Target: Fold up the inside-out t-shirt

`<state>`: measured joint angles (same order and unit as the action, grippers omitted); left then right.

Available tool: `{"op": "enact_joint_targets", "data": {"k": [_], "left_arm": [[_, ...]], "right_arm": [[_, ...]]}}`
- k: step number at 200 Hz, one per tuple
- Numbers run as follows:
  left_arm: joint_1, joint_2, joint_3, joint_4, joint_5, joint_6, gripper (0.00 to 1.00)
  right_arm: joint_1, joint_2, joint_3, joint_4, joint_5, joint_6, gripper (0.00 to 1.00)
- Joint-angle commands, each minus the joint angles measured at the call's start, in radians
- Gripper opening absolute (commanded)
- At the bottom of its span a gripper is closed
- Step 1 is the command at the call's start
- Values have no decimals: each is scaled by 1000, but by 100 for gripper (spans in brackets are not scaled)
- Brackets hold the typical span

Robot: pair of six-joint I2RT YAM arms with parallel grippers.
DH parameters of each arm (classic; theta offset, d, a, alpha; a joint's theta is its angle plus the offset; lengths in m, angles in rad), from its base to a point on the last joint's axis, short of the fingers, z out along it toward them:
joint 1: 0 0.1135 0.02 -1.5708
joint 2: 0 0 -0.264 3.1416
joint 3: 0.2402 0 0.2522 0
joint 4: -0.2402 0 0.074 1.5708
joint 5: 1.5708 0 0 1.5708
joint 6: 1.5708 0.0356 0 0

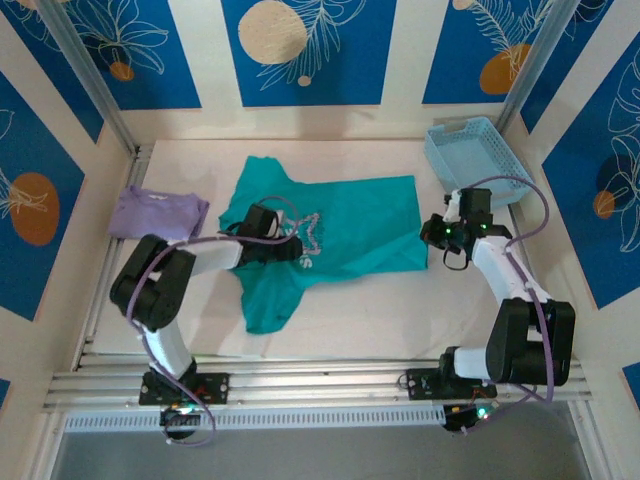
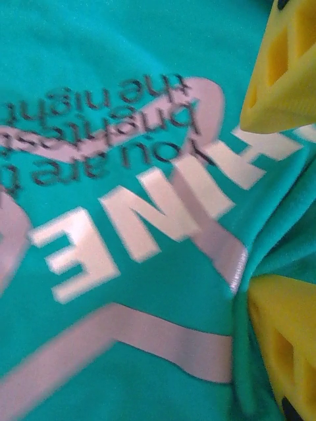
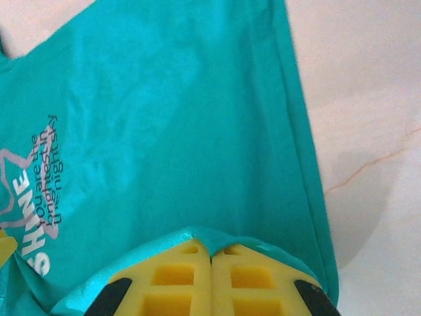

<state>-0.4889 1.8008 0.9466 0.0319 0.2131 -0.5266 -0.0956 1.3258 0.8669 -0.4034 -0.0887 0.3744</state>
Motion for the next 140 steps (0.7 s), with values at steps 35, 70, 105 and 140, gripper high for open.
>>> {"op": "enact_joint_targets", "data": {"k": [35, 70, 105, 140], "left_arm": [[7, -90, 59, -65, -24, 51, 61], [3, -460, -236, -218, -150, 47, 62], [-29, -807, -452, -506, -265, -70, 61], [-57, -920, -554, -506, -179, -169, 52]], "right_arm": [[-21, -35, 50, 6, -22, 4, 0], [7, -69, 7, 9, -39, 0, 0], [27, -58, -5, 21, -43, -4, 0], [57, -36, 3, 29, -40, -6, 0]]}}
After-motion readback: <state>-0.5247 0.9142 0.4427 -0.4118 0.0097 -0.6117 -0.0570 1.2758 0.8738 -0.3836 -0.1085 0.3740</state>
